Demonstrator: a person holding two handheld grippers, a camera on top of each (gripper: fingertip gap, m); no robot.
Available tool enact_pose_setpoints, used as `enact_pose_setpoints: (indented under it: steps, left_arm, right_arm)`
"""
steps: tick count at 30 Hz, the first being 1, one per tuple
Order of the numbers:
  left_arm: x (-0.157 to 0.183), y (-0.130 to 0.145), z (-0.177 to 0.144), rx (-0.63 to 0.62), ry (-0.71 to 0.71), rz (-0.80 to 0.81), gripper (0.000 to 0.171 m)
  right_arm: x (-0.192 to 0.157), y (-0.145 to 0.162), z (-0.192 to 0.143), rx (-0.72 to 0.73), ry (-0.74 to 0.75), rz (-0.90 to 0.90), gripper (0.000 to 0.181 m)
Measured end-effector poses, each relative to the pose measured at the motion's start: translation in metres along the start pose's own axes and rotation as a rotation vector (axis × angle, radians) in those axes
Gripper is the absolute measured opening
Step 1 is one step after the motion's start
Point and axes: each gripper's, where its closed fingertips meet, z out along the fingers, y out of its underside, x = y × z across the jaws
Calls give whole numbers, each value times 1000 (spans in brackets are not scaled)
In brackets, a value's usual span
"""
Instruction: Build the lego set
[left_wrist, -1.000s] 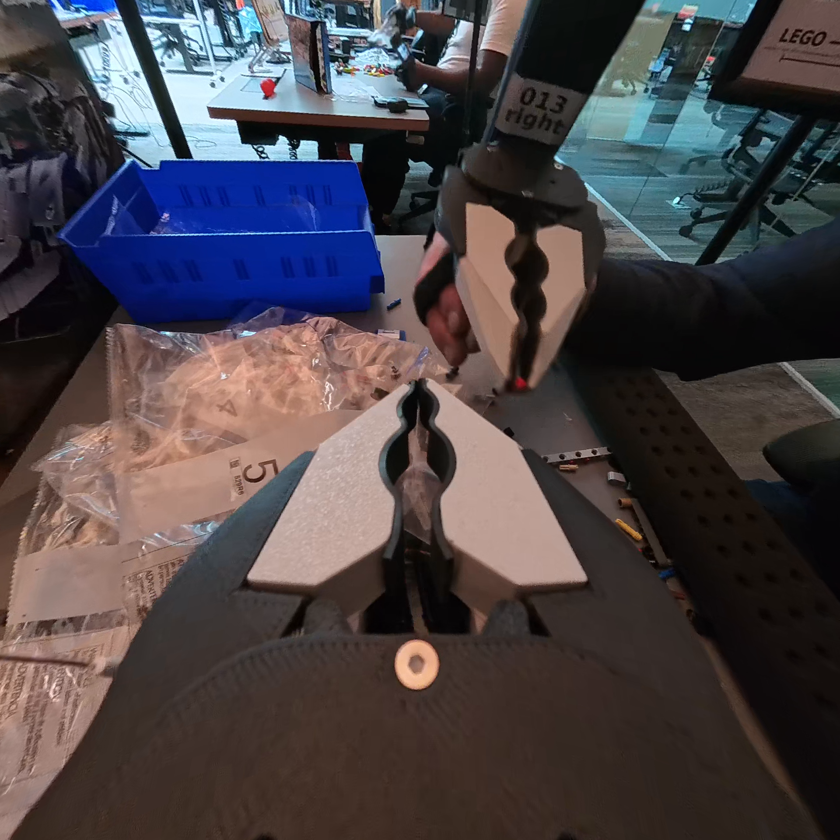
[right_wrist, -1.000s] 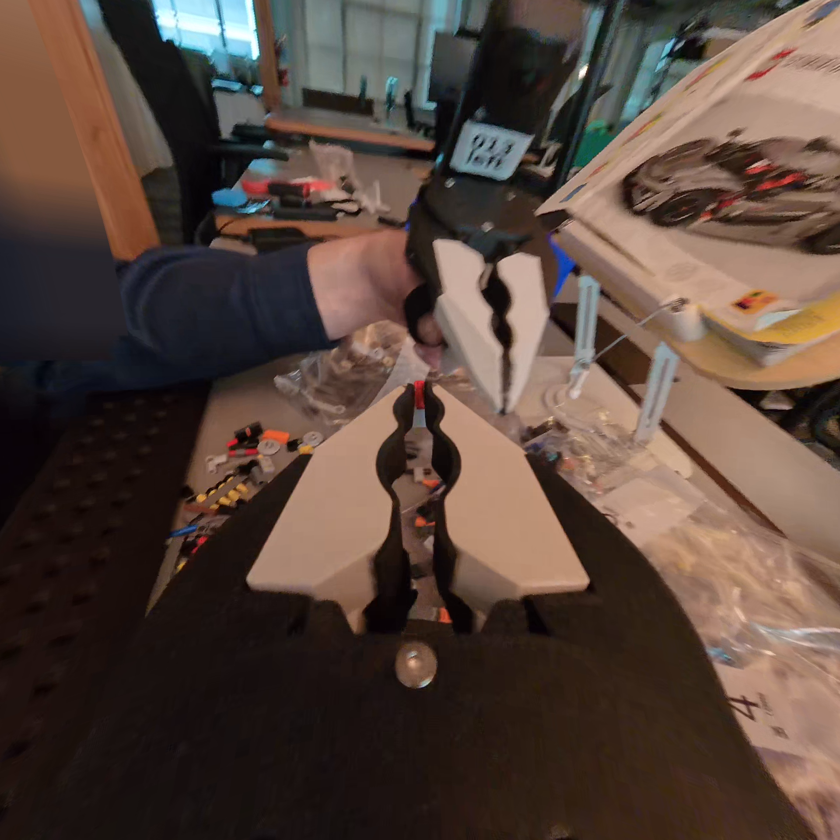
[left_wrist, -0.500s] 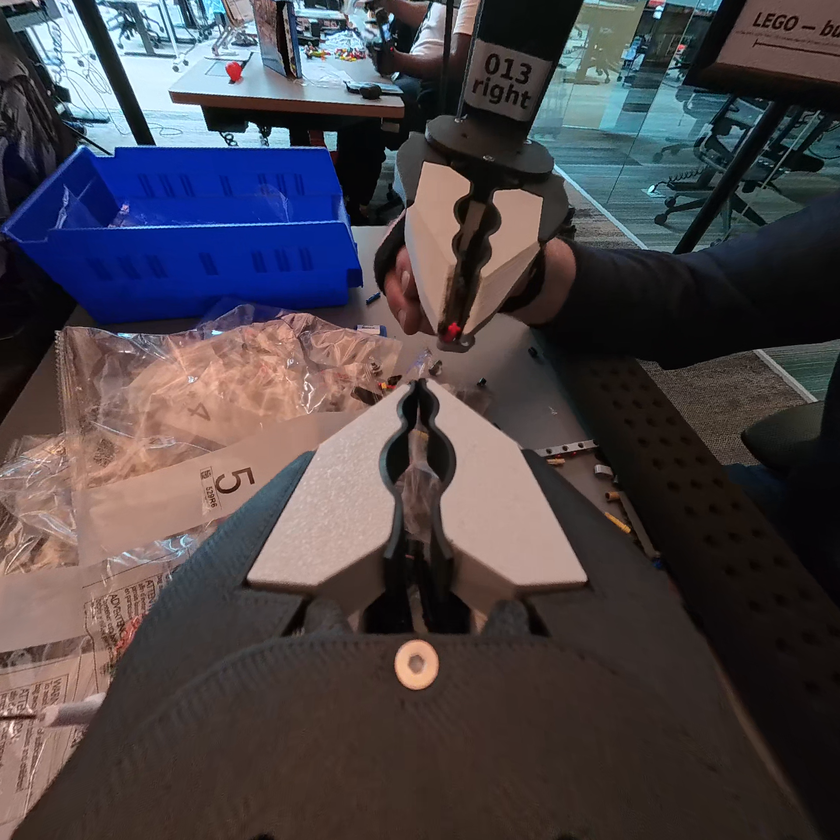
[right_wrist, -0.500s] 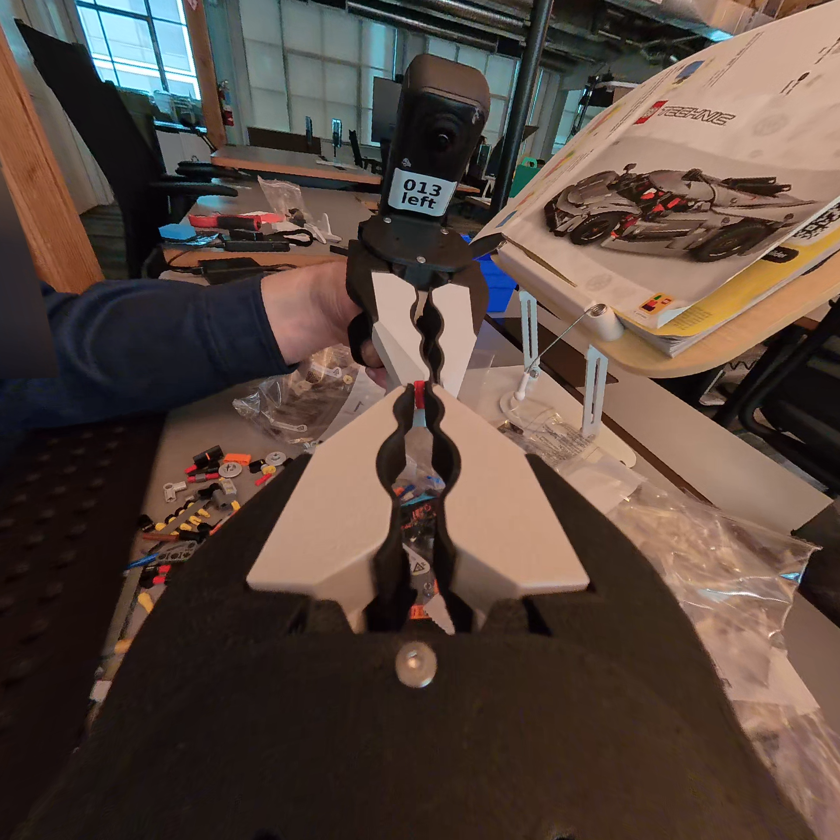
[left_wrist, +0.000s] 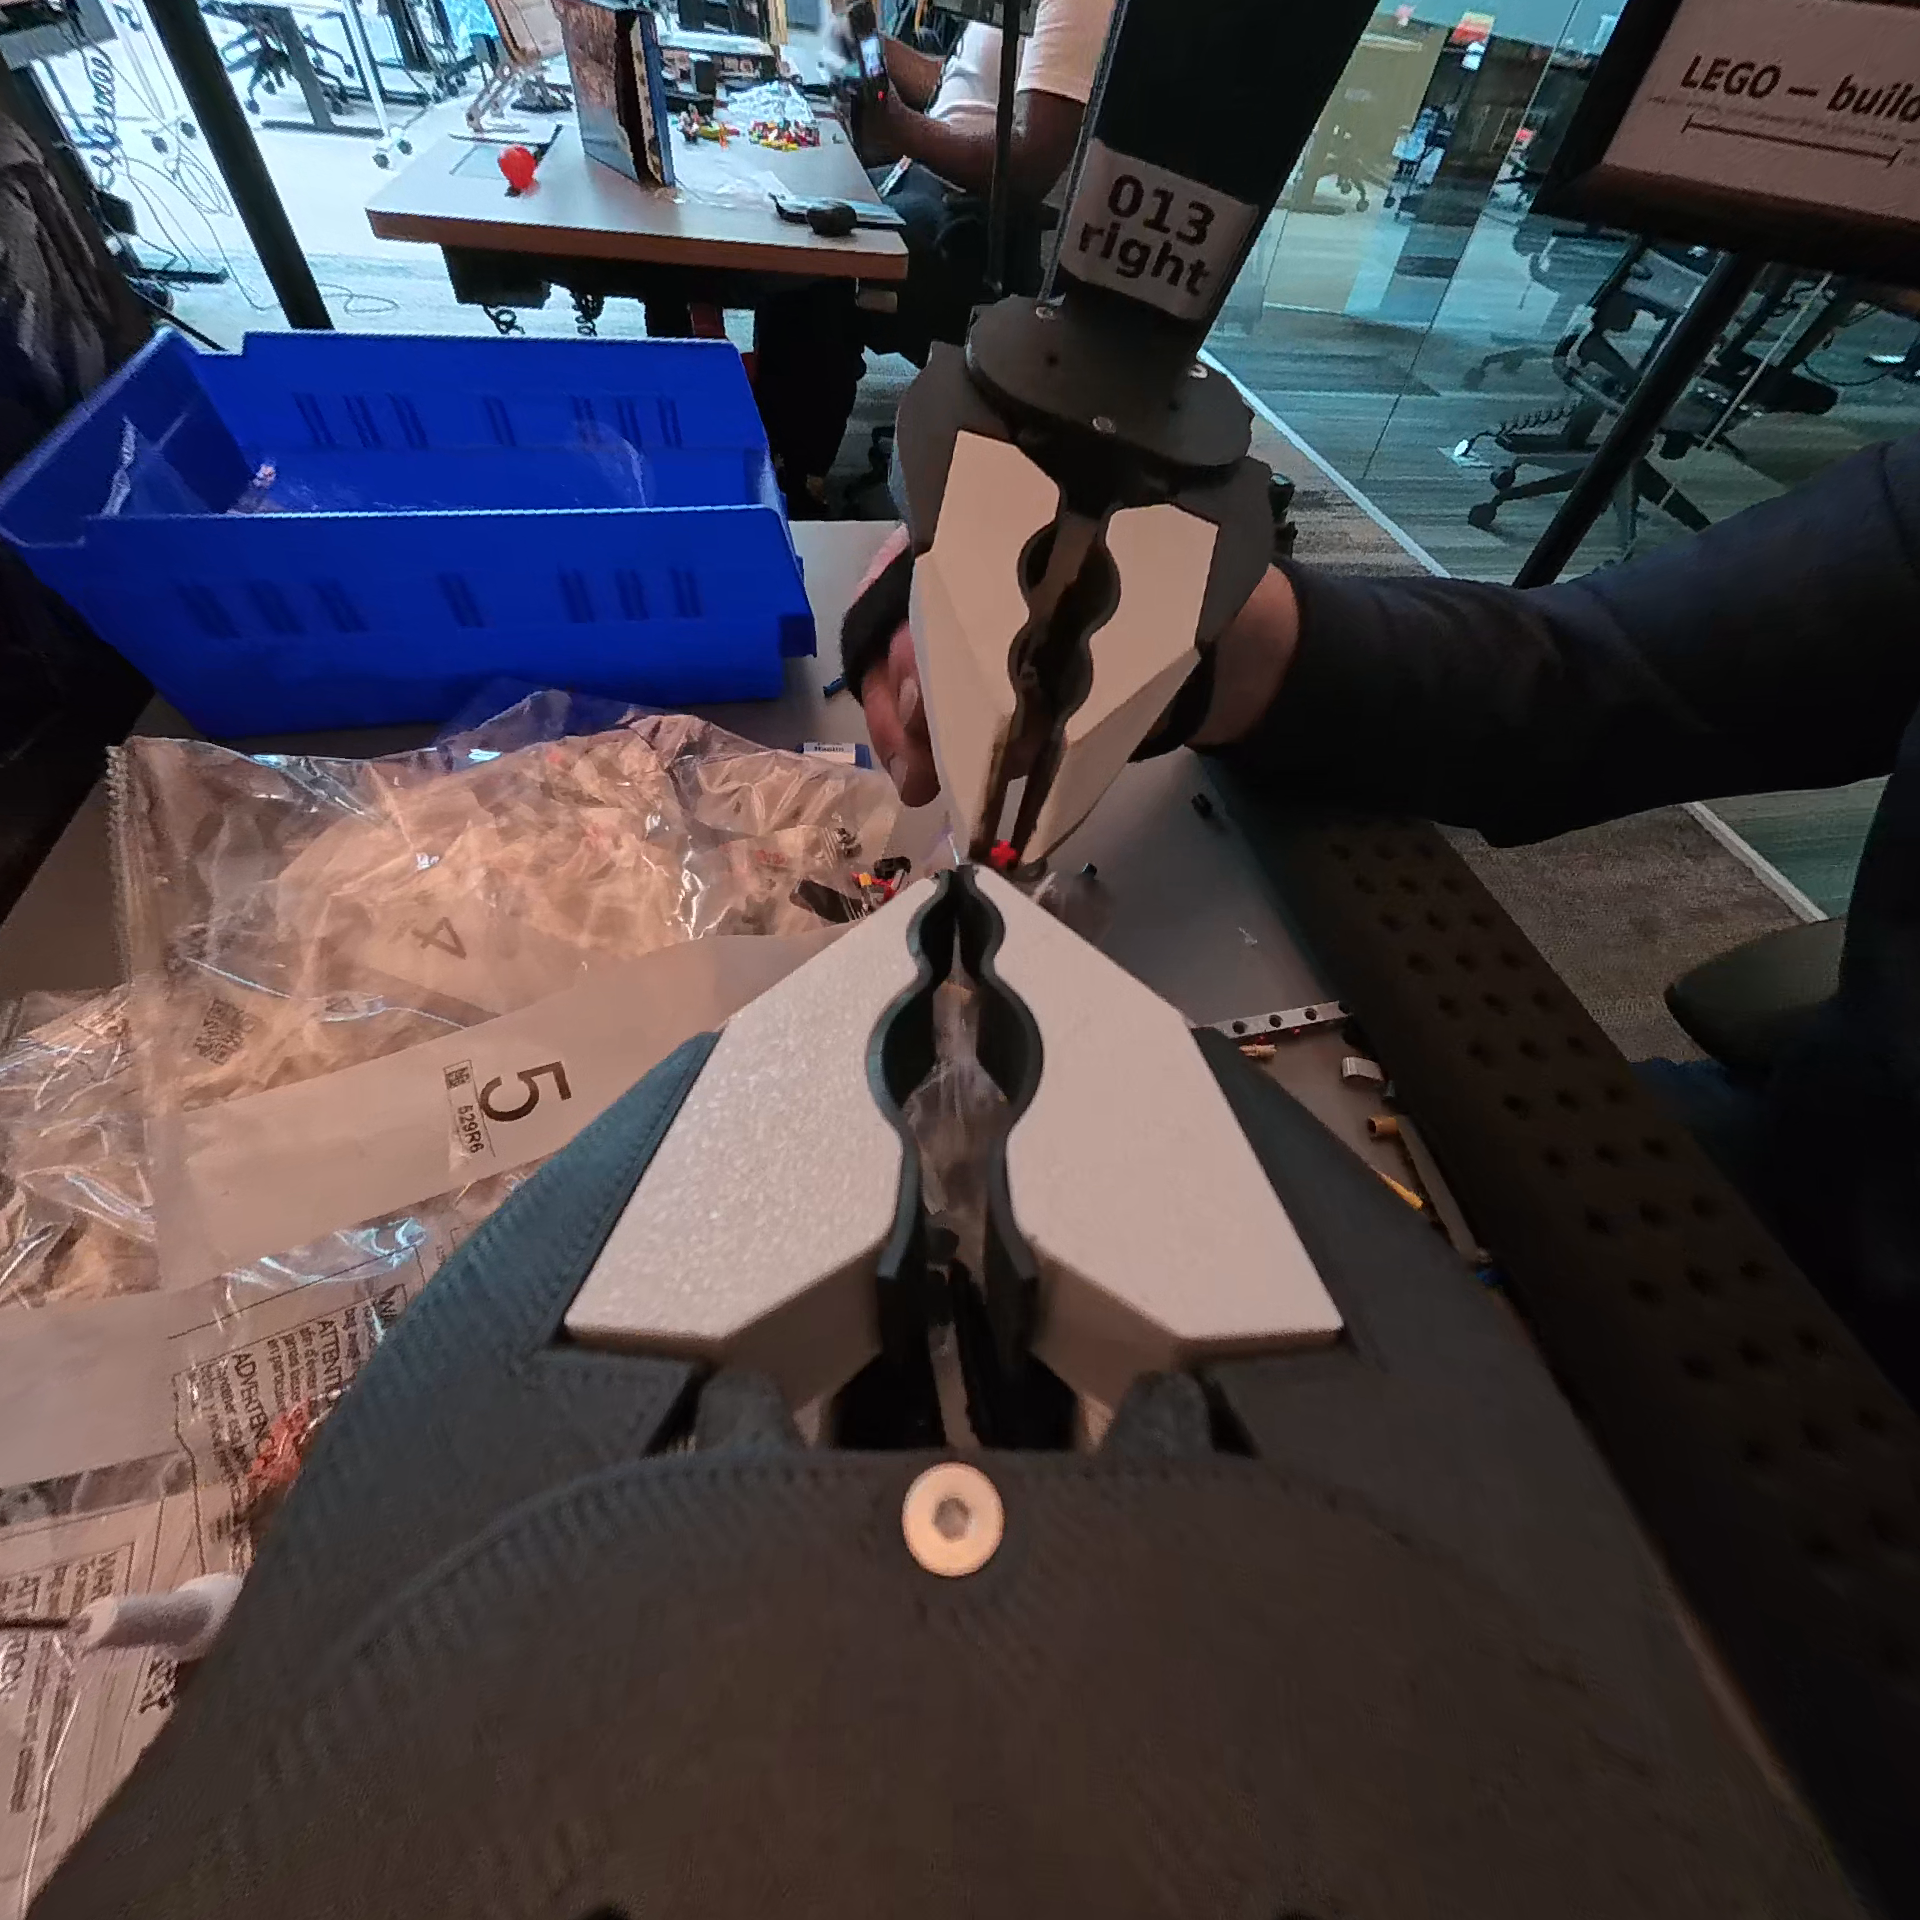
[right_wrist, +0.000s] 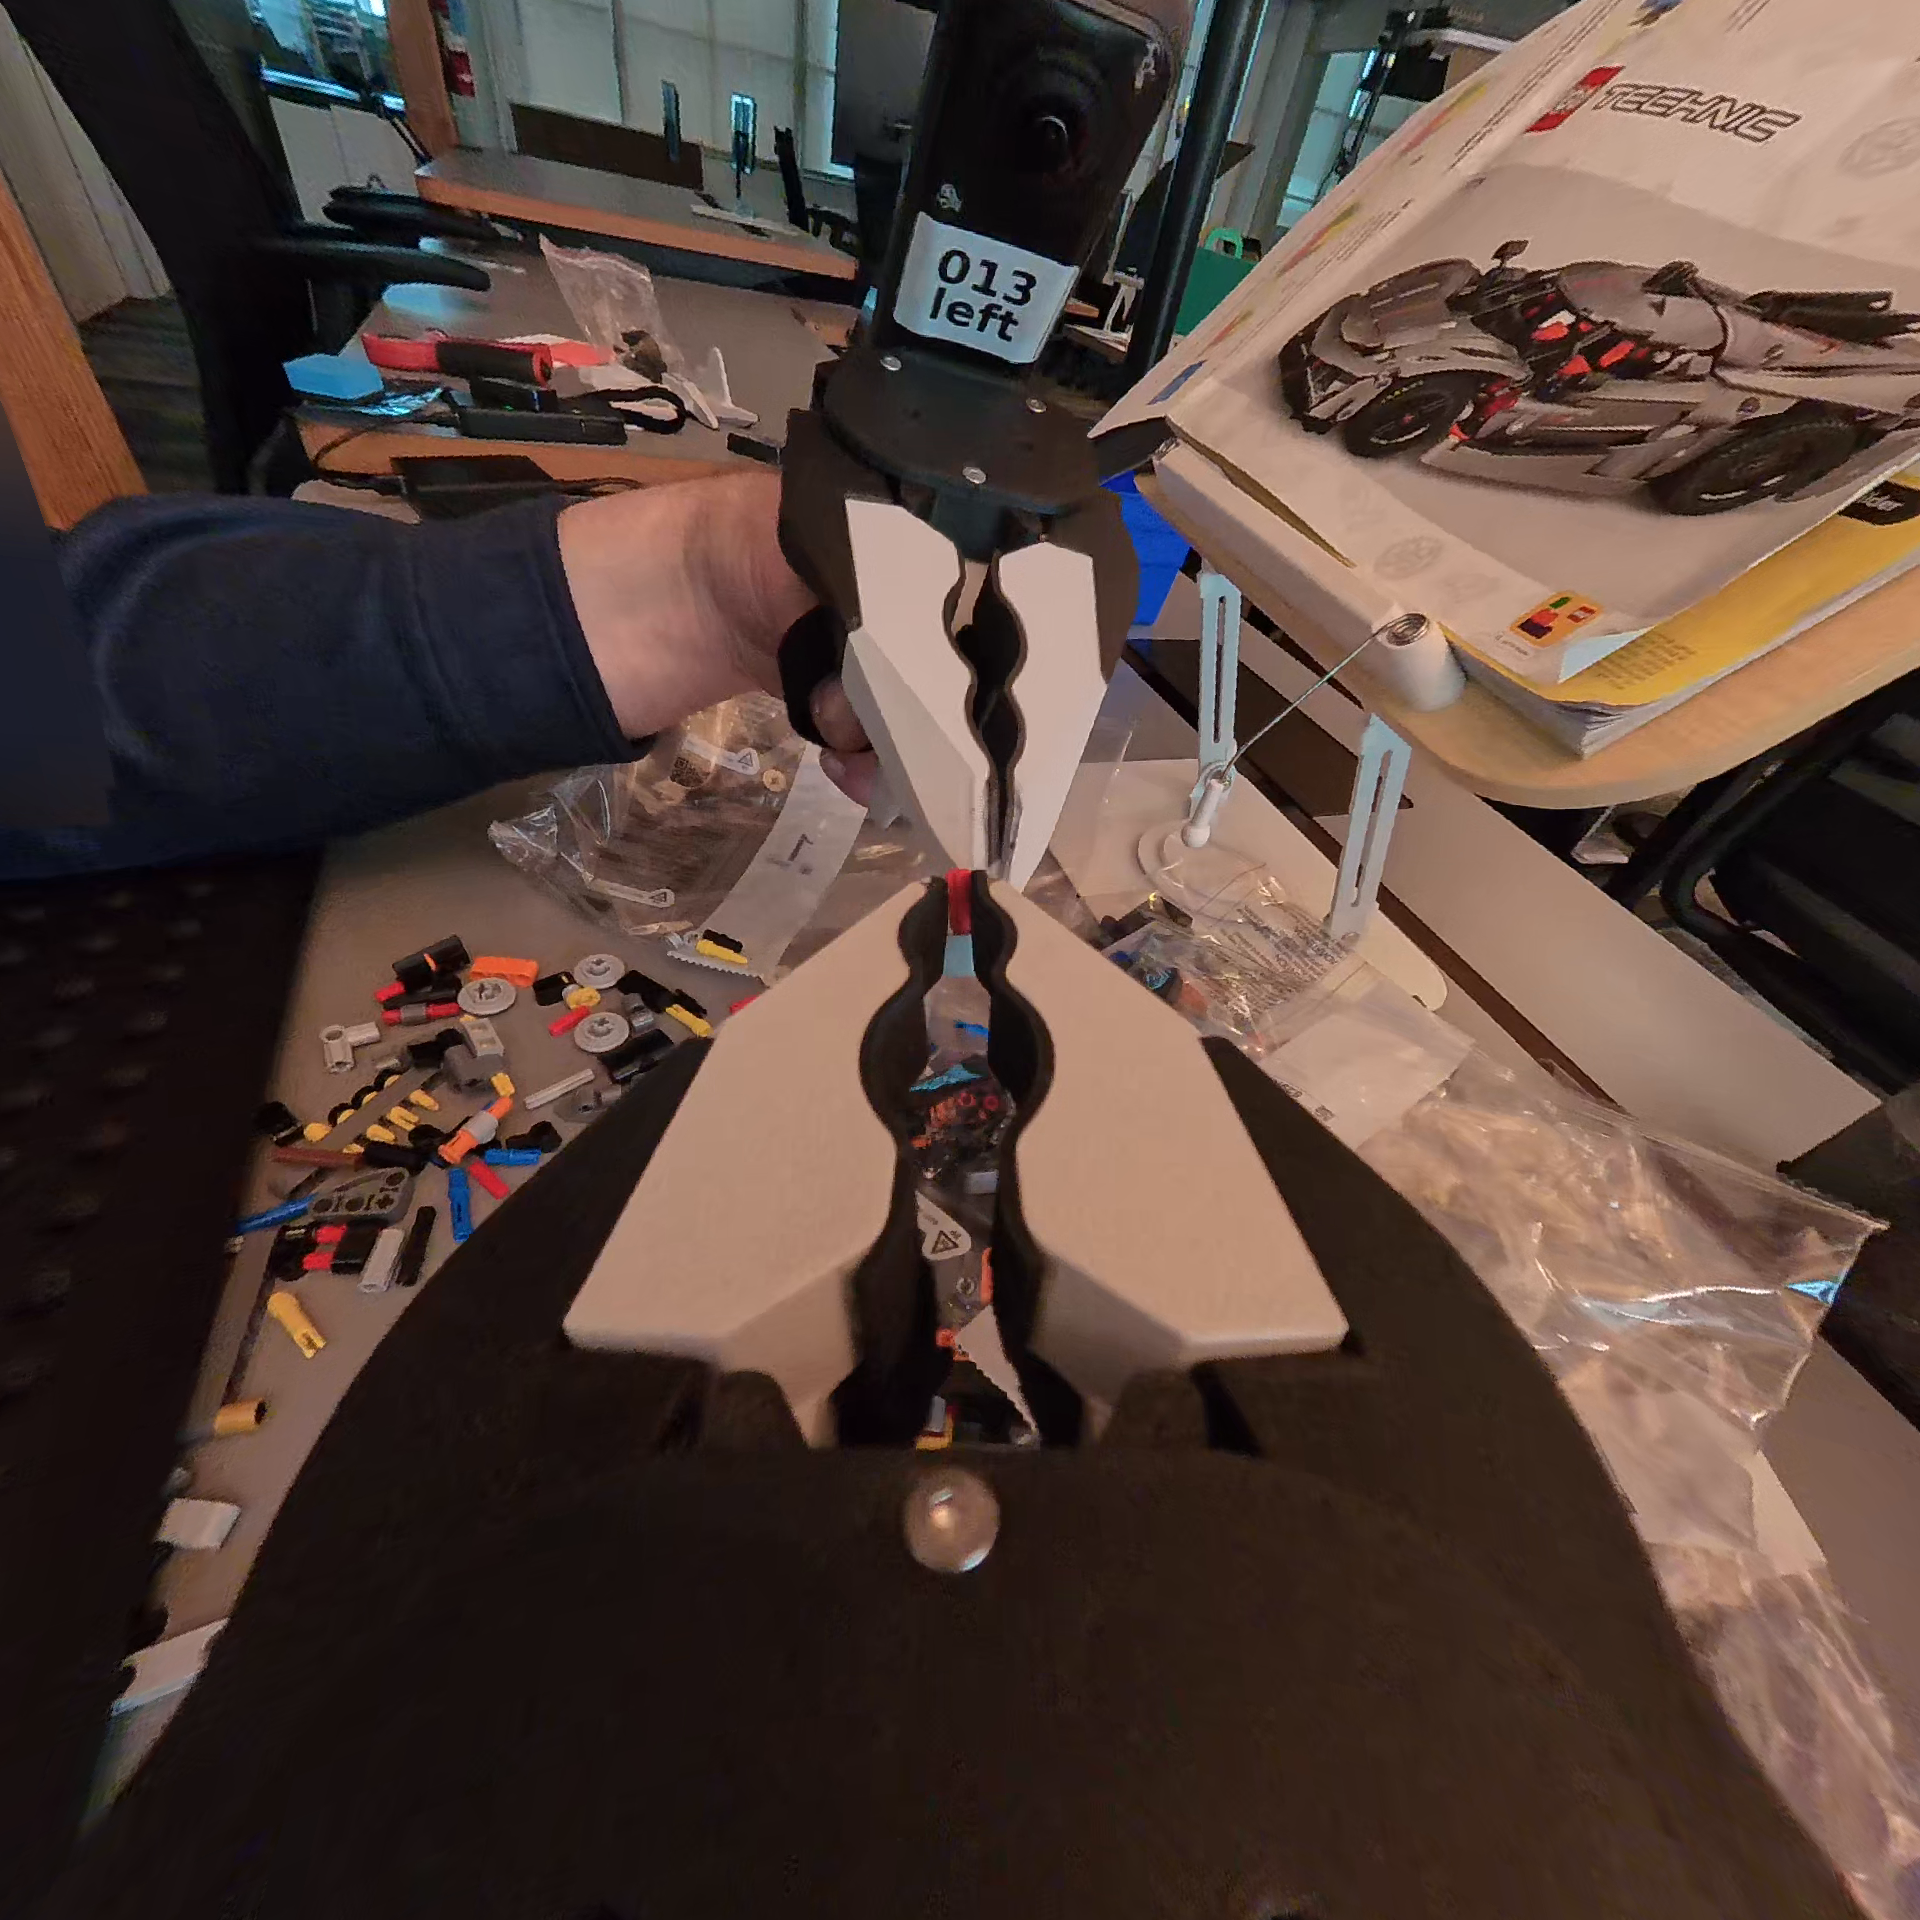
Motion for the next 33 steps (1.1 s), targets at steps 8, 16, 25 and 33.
enact_pose_setpoints:
  steps: [8,16,25,33]
  left_arm:
    - [-1,-5,-3,35,1,-8,0]
    - [-2,-5,-3,41,0,-13,0]
    - [-5,-10,-9,70,-16,-10,0]
    - [-7,-12,-14,82,-33,-9,0]
  right_arm:
    - [2,4,2,-26,23,-26,1]
    - [2,3,2,-26,27,-29,4]
    - [-9,-20,-6,50,51,-148,8]
    - [-77,44,29,-268,-260,-283,6]
